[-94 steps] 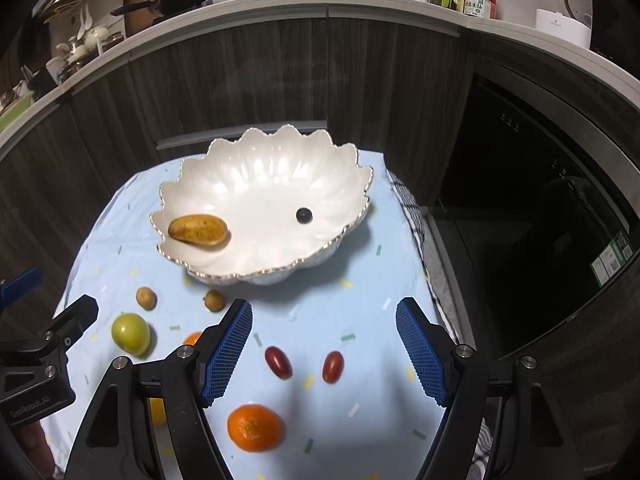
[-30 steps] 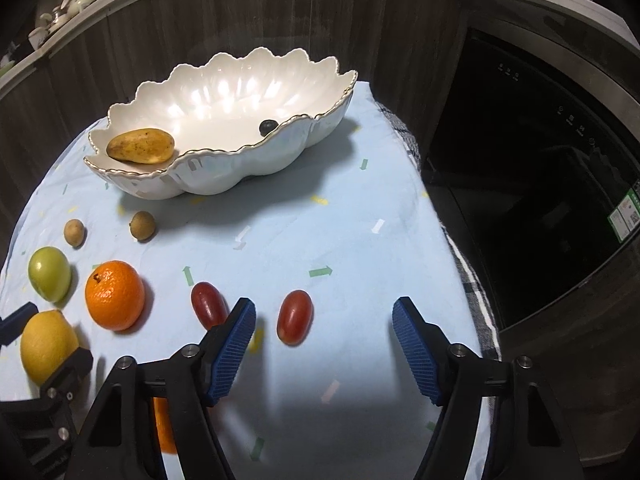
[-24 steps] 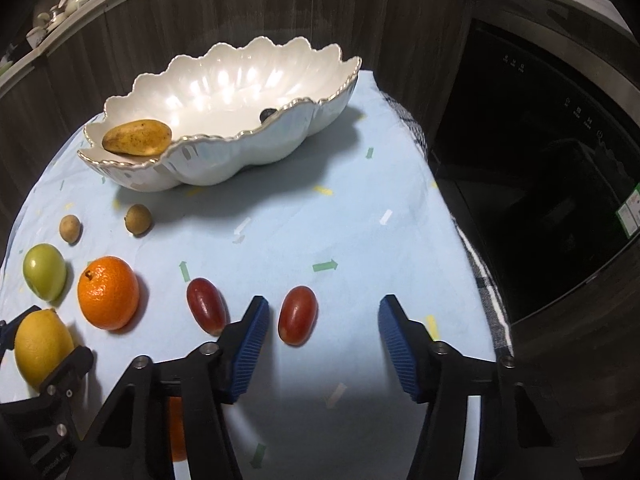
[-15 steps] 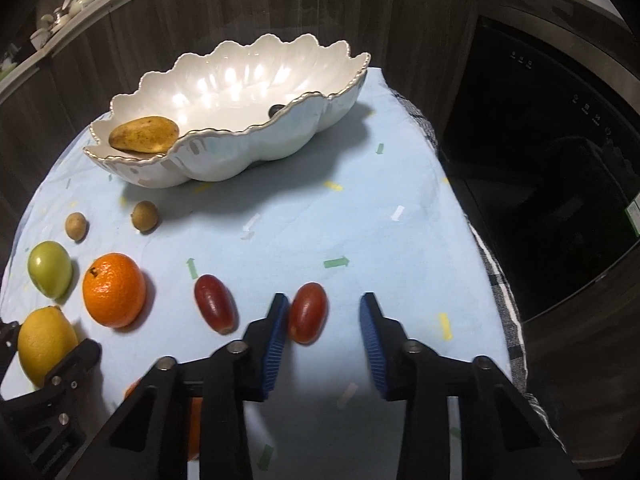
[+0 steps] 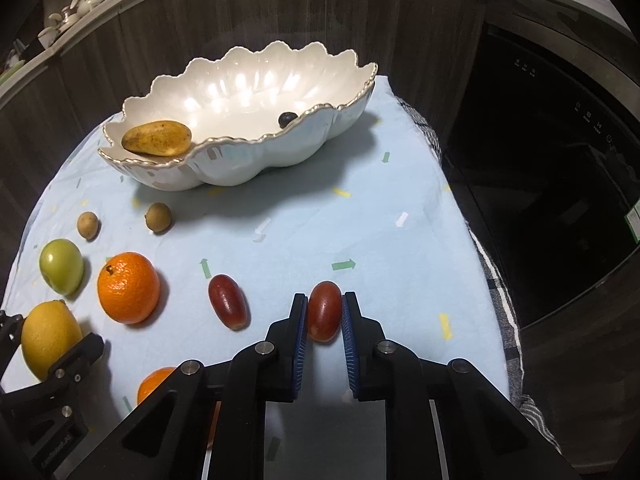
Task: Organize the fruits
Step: 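Grasp the grapefruit with the left tool while the right tool grasps a red grape, then carry the grapefruit and red grape over the white bowl with both tools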
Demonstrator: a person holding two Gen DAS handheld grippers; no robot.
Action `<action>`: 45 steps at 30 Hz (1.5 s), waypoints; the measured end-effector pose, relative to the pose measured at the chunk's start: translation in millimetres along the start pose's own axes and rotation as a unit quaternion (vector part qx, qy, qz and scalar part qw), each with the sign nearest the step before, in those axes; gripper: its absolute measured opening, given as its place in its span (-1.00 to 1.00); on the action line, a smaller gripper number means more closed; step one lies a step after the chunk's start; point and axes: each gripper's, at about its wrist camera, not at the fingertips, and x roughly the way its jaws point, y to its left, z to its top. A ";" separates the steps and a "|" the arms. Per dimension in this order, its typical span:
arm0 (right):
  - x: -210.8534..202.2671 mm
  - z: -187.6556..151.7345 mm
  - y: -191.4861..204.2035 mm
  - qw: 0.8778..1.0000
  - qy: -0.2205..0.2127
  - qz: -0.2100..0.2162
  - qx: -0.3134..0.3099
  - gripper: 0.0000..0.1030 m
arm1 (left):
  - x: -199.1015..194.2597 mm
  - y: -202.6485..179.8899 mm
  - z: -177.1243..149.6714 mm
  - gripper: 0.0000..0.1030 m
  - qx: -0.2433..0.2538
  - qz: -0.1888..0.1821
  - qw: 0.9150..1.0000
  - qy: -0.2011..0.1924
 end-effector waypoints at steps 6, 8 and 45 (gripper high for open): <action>-11.0 2.8 1.4 1.000 -0.010 0.003 -0.001 -0.65 | -9.4 1.2 3.9 0.04 0.000 0.004 1.000 -0.010; -14.5 4.2 1.9 1.000 -0.013 0.003 -0.002 -0.65 | -13.3 2.0 5.7 0.04 0.000 0.006 1.000 -0.014; -70.8 60.8 2.4 0.997 -0.080 0.019 0.000 -0.65 | -51.3 15.7 77.6 0.04 -0.017 0.003 0.998 -0.068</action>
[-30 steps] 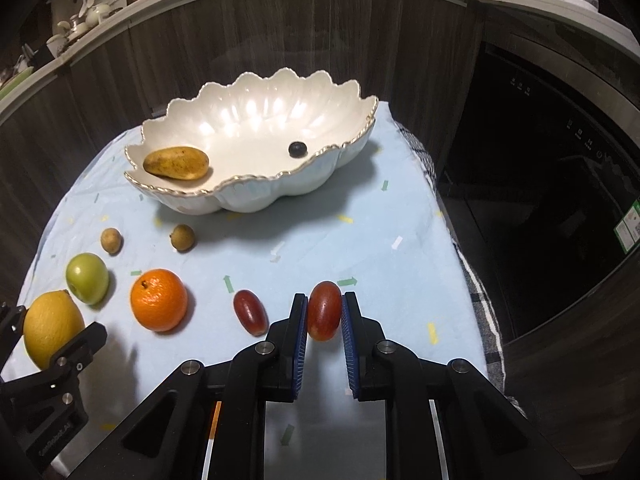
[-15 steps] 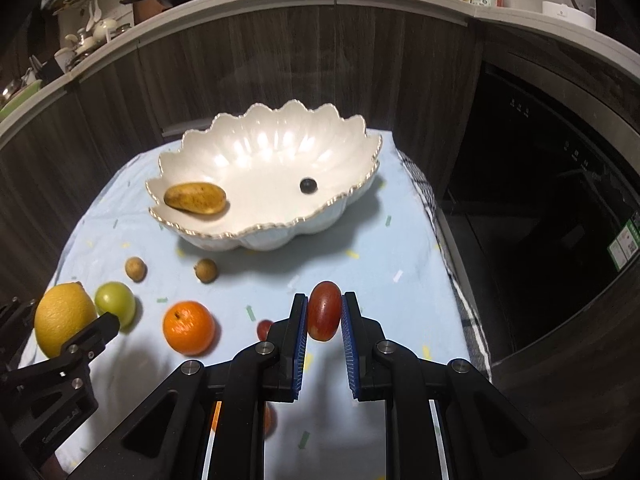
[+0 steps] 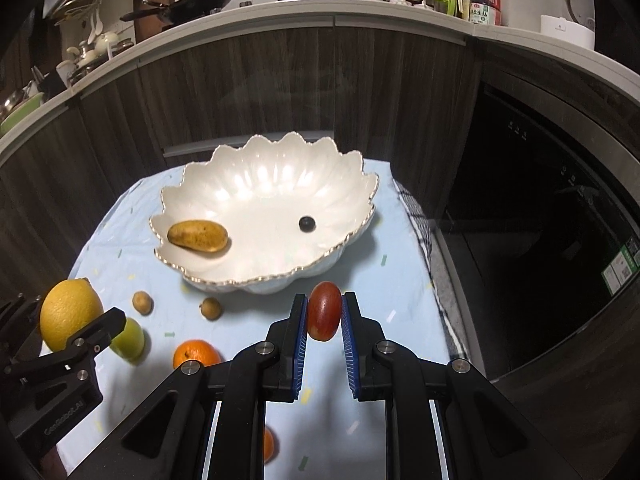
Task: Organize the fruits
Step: 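Carry the grapefruit and red grape over the white bowl with both tools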
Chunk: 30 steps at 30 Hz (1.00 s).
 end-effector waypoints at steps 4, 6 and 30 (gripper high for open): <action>0.8 9.6 -2.1 1.000 -0.008 0.001 0.001 -0.65 | 0.2 0.8 9.4 0.04 0.000 -0.001 1.000 -0.005; 0.9 13.6 -3.0 1.000 -0.012 0.001 0.001 -0.65 | 1.0 0.6 15.1 0.04 0.001 -0.002 1.000 -0.008; 28.0 66.3 -8.5 0.999 -0.039 0.001 -0.006 -0.65 | 31.9 2.4 79.2 0.04 0.008 -0.005 1.000 -0.027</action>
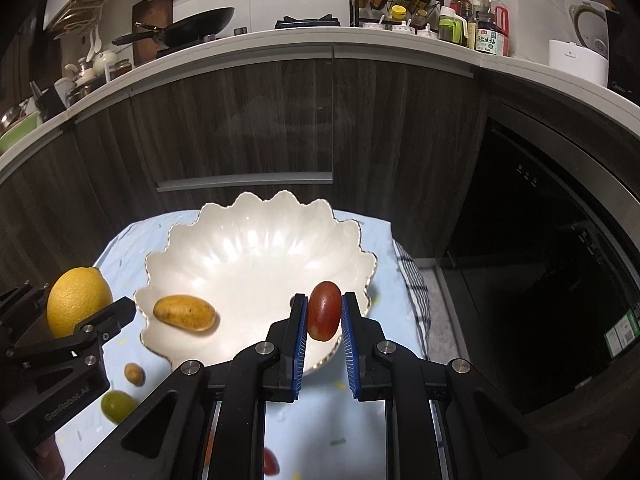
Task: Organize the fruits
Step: 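Carry the grapefruit and red grape over the white bowl with both tools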
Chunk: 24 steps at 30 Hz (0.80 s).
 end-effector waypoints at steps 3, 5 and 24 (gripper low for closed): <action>5.5 3.1 0.6 1.000 0.002 0.000 -0.001 -0.65 | 7.8 0.3 5.1 0.04 0.000 -0.003 1.000 0.002; 10.5 5.5 1.2 1.000 0.005 0.000 -0.002 -0.65 | 14.0 1.2 8.2 0.04 0.001 -0.003 1.000 0.004; 65.5 11.9 5.7 0.999 0.048 0.005 -0.004 -0.65 | 72.0 6.3 21.1 0.04 0.004 -0.008 1.000 0.029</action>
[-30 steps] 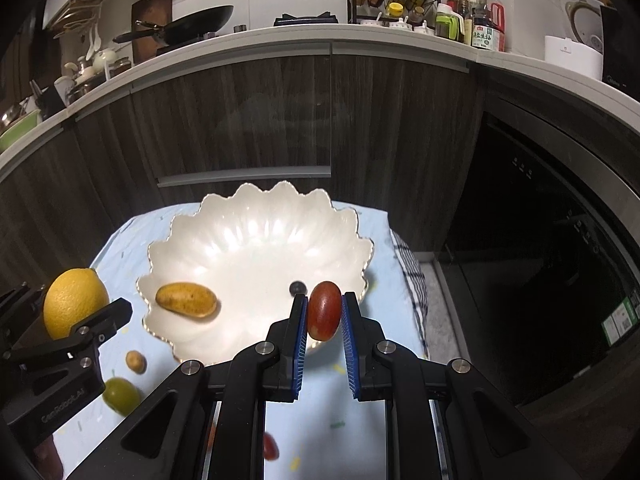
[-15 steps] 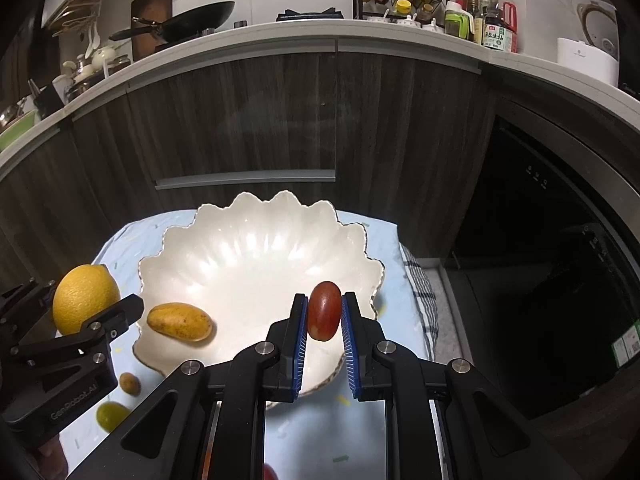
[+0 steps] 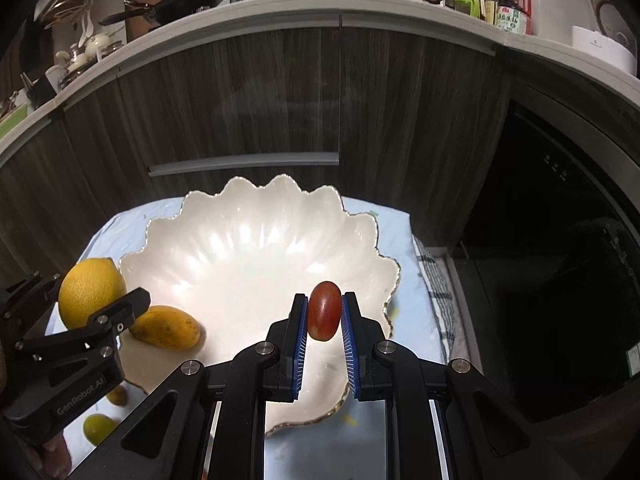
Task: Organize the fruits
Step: 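Carry the grapefruit and red grape over the white bowl with both tools, then open both tools to drop the grapefruit and red grape into the bowl, then withdraw both tools from the bowl toward the green apple and tangerine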
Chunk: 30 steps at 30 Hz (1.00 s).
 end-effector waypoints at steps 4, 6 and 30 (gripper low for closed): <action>12.9 1.4 1.8 1.000 0.014 0.003 0.000 -0.65 | 9.5 1.5 2.6 0.04 0.002 0.006 1.000 0.001; 17.9 1.2 2.4 1.000 0.019 0.005 0.000 -0.65 | 13.9 2.8 4.3 0.04 0.001 0.006 1.000 0.002; 9.2 3.6 3.4 1.000 0.007 -0.022 0.012 0.44 | -3.5 12.8 12.2 0.67 0.000 0.037 0.999 -0.027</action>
